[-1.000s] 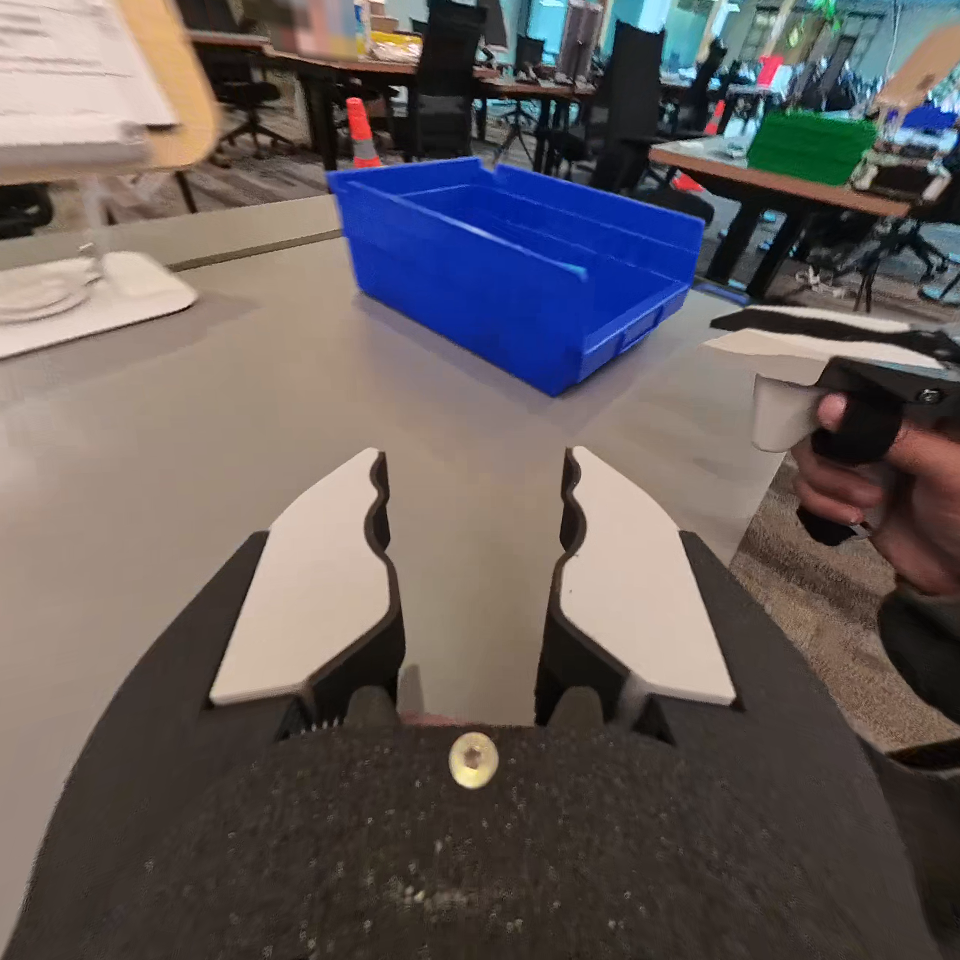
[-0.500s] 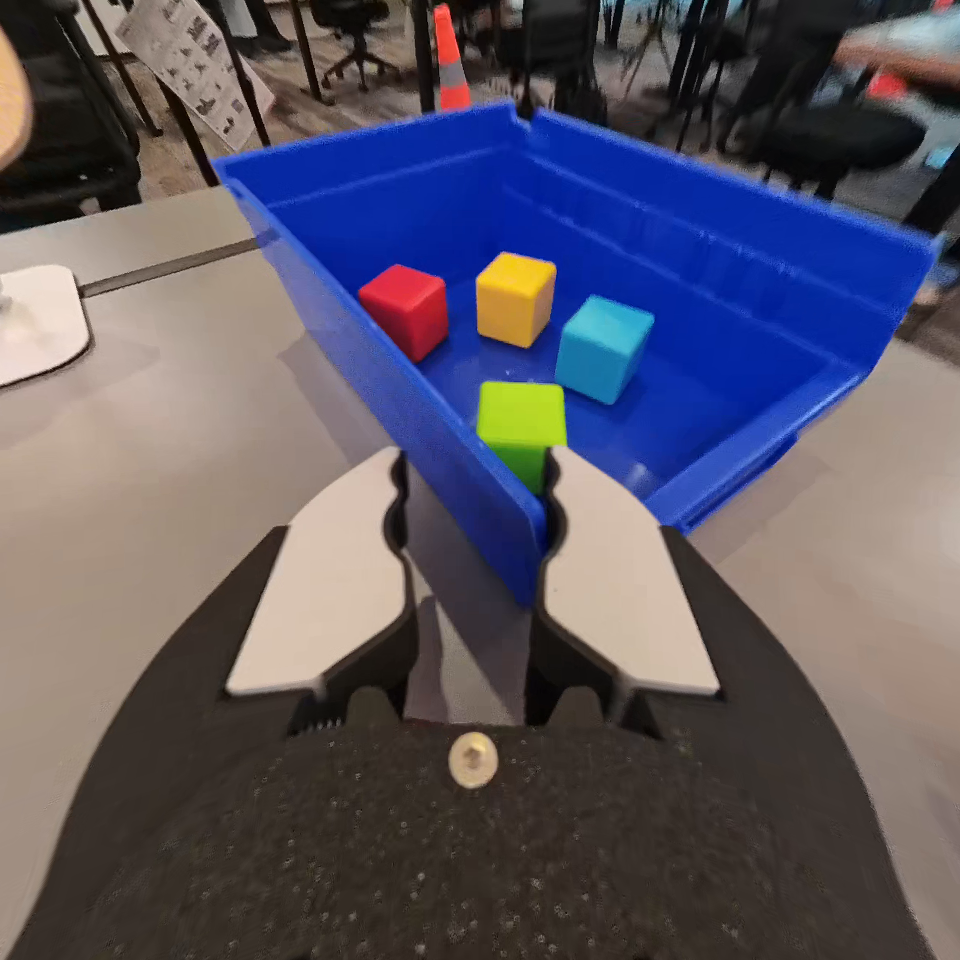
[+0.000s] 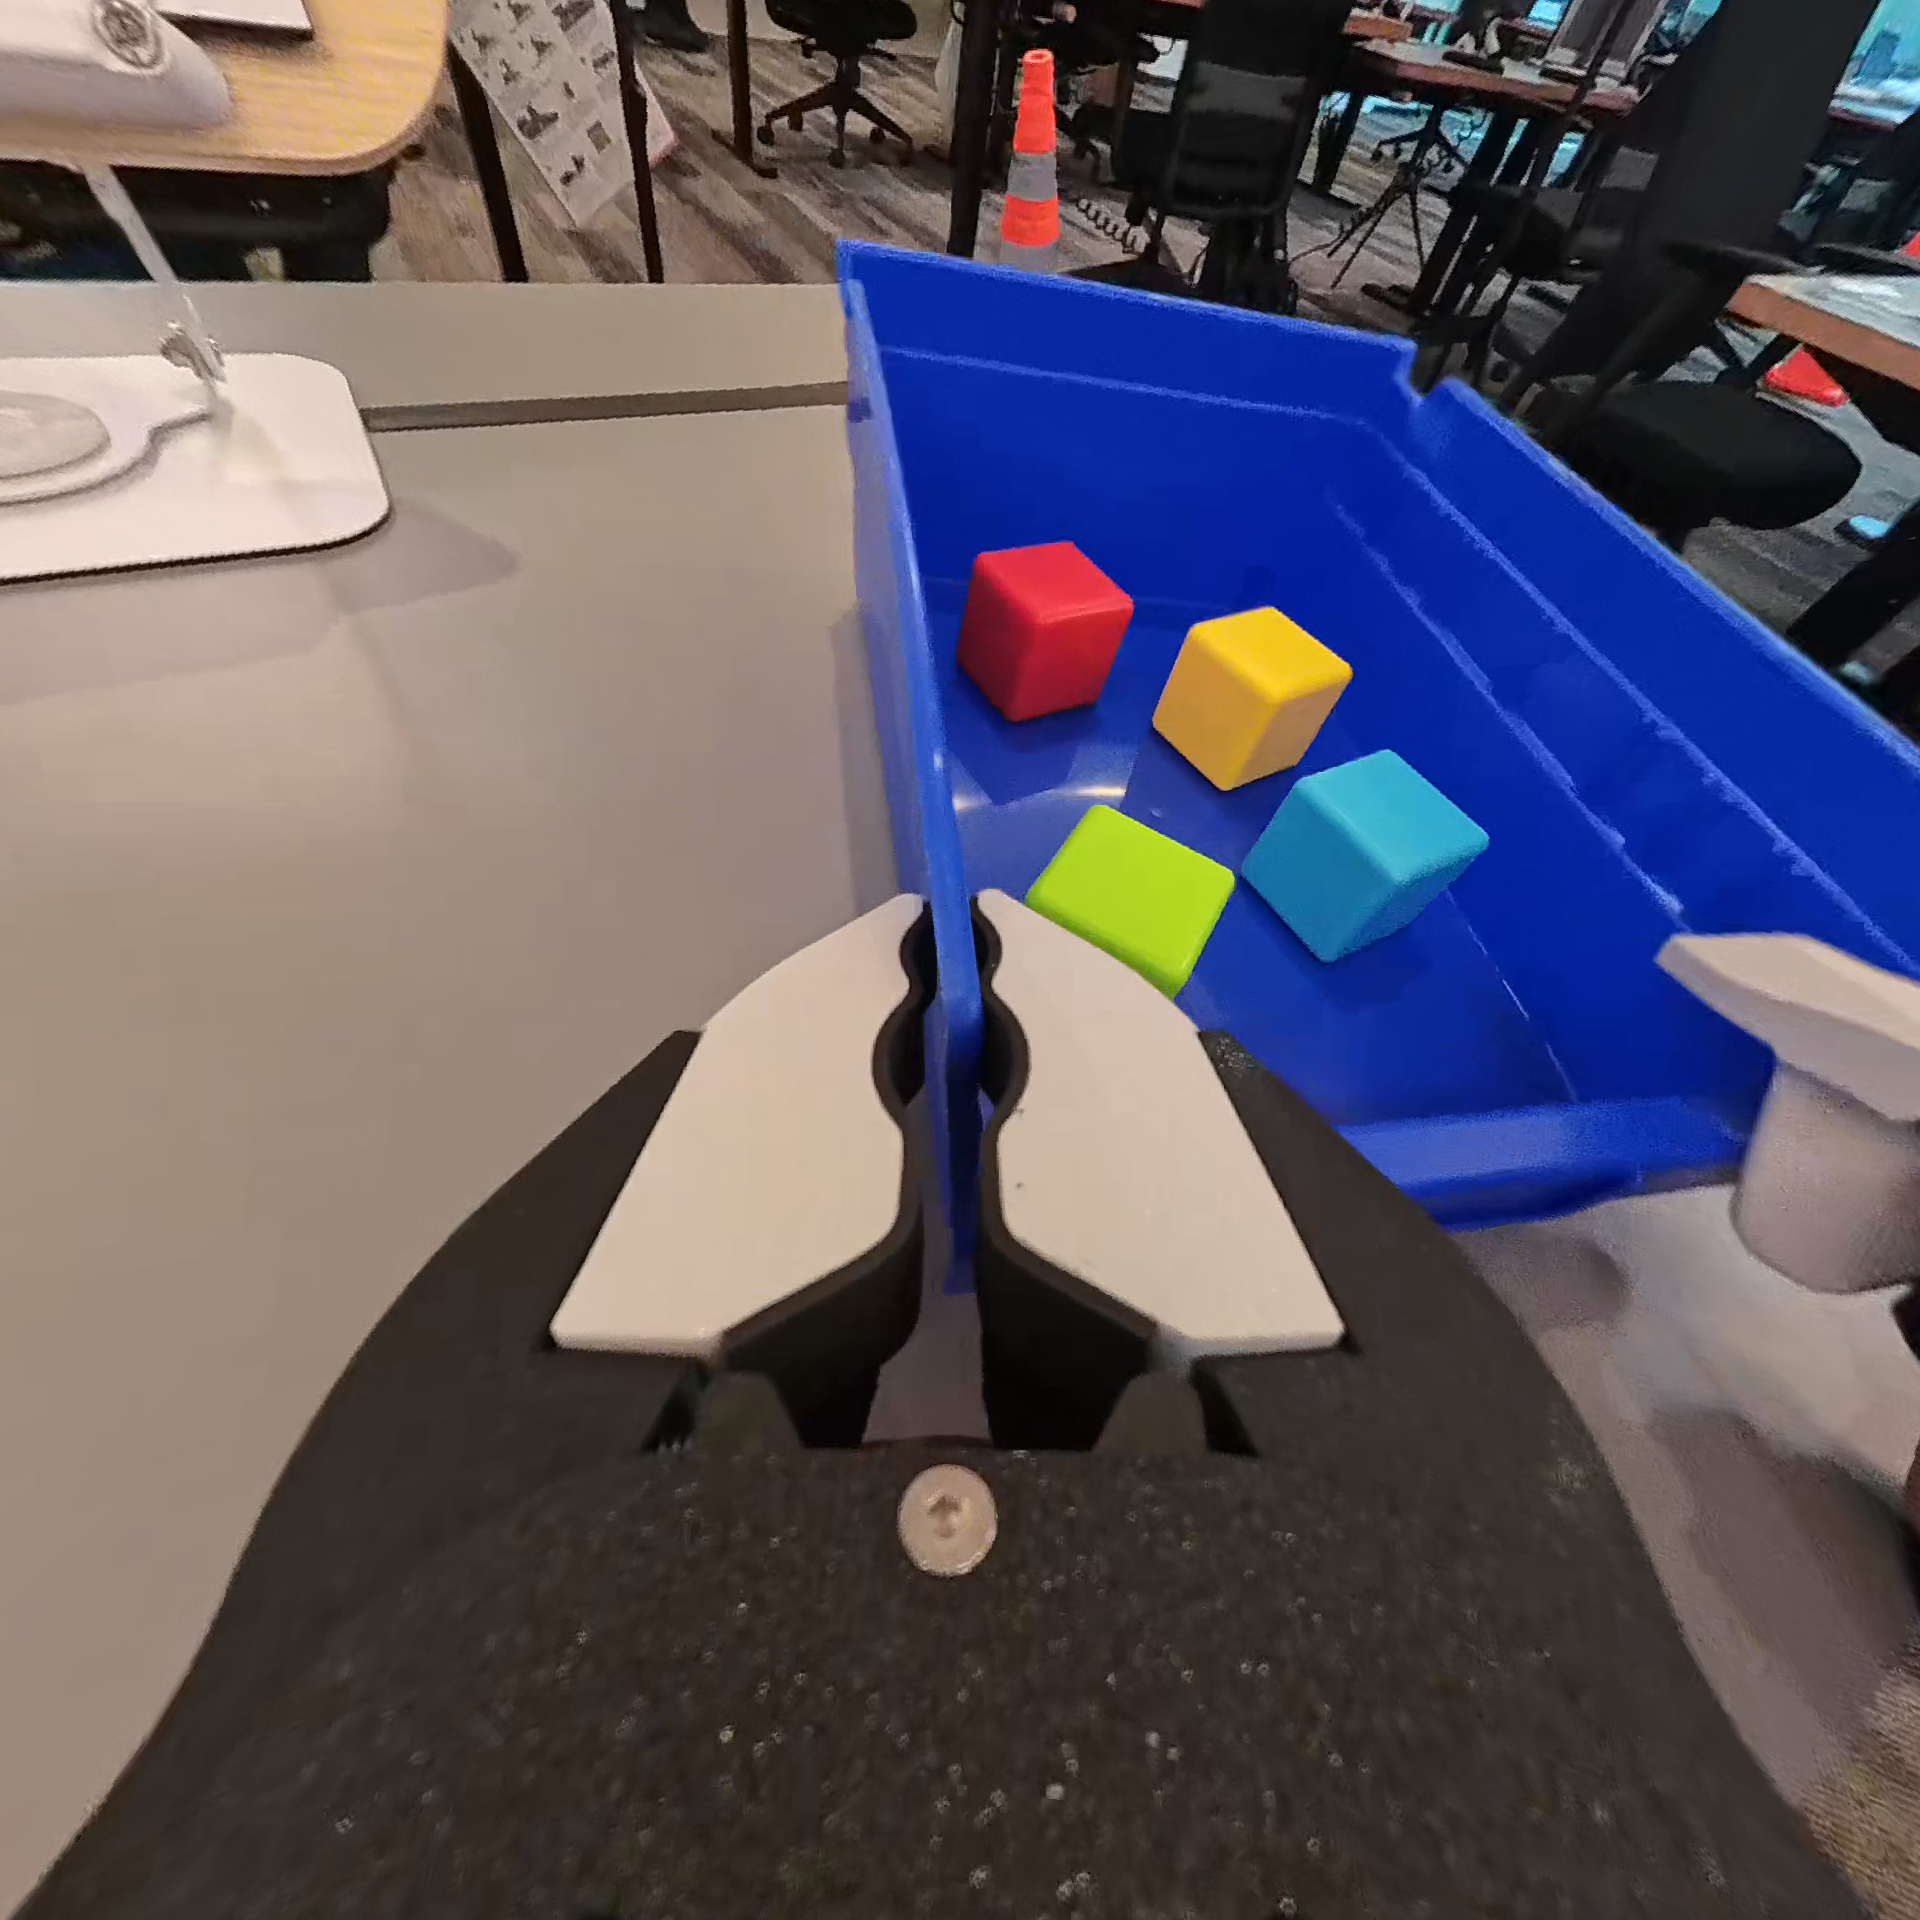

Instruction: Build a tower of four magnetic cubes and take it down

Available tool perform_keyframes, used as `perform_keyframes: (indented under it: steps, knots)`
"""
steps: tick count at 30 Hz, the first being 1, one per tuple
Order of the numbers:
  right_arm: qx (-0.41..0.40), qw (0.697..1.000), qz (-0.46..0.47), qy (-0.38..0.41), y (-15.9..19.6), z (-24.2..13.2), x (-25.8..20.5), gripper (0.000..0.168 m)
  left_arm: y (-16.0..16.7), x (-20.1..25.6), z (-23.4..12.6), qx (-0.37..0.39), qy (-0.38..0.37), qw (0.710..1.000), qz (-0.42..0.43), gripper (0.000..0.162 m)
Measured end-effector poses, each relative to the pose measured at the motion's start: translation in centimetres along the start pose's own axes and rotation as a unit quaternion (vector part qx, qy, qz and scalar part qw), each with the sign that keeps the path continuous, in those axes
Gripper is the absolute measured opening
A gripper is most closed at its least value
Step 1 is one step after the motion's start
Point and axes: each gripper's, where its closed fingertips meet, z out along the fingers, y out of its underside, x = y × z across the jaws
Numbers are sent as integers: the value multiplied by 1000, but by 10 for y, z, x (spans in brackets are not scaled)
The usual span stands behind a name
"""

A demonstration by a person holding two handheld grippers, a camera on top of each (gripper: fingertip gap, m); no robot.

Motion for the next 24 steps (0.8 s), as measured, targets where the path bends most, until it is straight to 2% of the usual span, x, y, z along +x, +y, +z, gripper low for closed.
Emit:
perform_keyframes:
  steps: [1, 3, 4, 8, 12, 16, 19, 24]
  knots:
    - [-1, 1000, 13, -9, 1, -1, -3, 27, 2, 1, -5, 2, -6, 1000, 6, 4]
    - [1, 1000, 6, 3, 1, -6, -3, 4, 4, -3, -15, 6, -24, 1000, 9, 4]
    - [2, 1000, -12, 2, 0, -9, -6, 3, 4, -6, -21, 7, -28, 1000, 8, 4]
    - [32, 999, -10, -14, -6, -24, -39, 3, 1, -29, -50, 21, -49, 998, 16, 4]
    - [56, 997, -23, -41, -12, -34, -94, 2, -10, -71, -93, 50, -92, 994, 31, 3]
    - [57, 994, -26, -90, -7, -36, -164, 2, -10, -127, -137, 57, -140, 988, 30, 3]
    - [48, 989, -62, -129, 5, -35, -226, 3, -3, -181, -168, 60, -175, 983, -4, 3]
    - [11, 979, -94, -181, 27, -27, -296, 4, 13, -247, -195, 31, -213, 976, -34, 4]
